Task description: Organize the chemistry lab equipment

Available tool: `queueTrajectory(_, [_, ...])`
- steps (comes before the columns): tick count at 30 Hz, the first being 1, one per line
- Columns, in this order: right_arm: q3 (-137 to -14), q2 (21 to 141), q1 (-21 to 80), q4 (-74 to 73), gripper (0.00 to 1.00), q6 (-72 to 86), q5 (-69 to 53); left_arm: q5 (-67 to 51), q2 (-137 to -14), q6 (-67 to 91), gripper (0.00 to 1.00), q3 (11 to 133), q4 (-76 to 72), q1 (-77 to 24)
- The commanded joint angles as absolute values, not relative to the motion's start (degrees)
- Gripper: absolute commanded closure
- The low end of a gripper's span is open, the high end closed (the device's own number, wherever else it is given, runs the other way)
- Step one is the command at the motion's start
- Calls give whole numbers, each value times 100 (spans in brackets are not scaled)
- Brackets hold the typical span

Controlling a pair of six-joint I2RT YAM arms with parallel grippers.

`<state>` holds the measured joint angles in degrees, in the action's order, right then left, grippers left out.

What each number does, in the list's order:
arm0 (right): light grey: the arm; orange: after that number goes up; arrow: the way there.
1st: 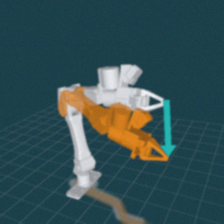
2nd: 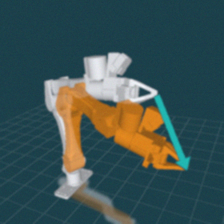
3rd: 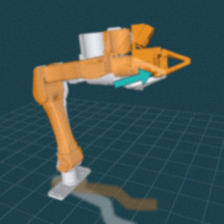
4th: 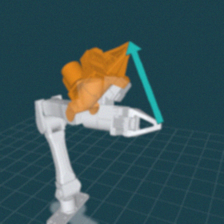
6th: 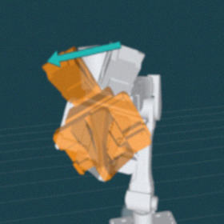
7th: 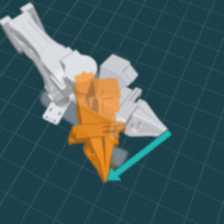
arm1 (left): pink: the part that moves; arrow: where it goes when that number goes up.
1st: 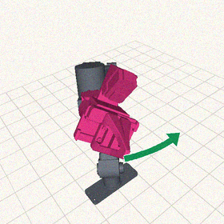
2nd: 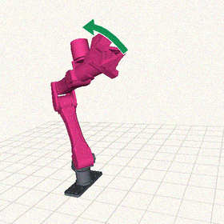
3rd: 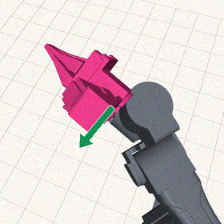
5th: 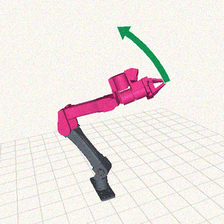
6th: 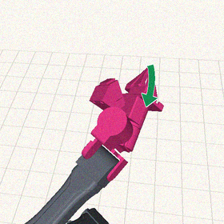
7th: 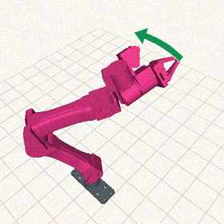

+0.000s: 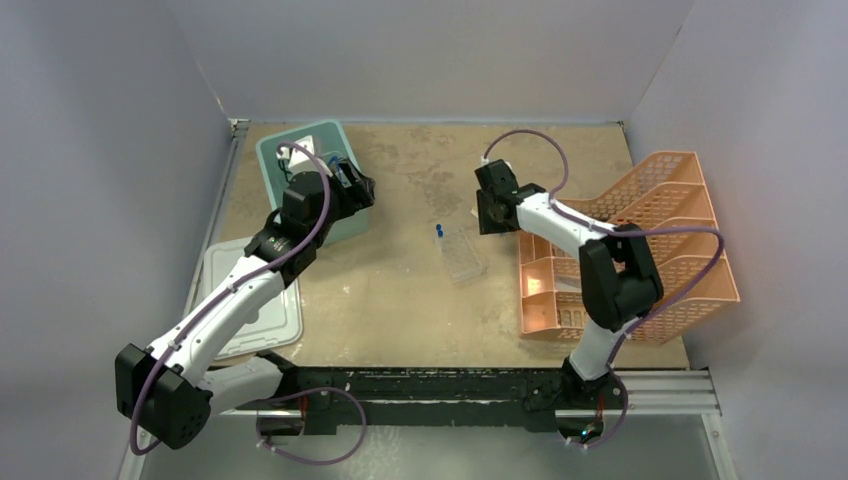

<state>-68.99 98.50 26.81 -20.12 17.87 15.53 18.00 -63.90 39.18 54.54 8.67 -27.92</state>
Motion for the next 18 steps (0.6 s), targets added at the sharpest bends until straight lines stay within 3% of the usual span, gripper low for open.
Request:
queueTrajectory(1, [-7618,10293,2620,-2715,56,1662,1770,1731,-6284,3761,23,5544,702,-2804])
queueTrajectory(11, [-8033,11000,2494,-2984,52,1526,2108,1811,-6271,3649,23,5645,869,-2804])
queueTrajectory(18, [-7973,11219,2320,-2778,50,895,1487,1818,-6247,3619,23,5657,895,-2804])
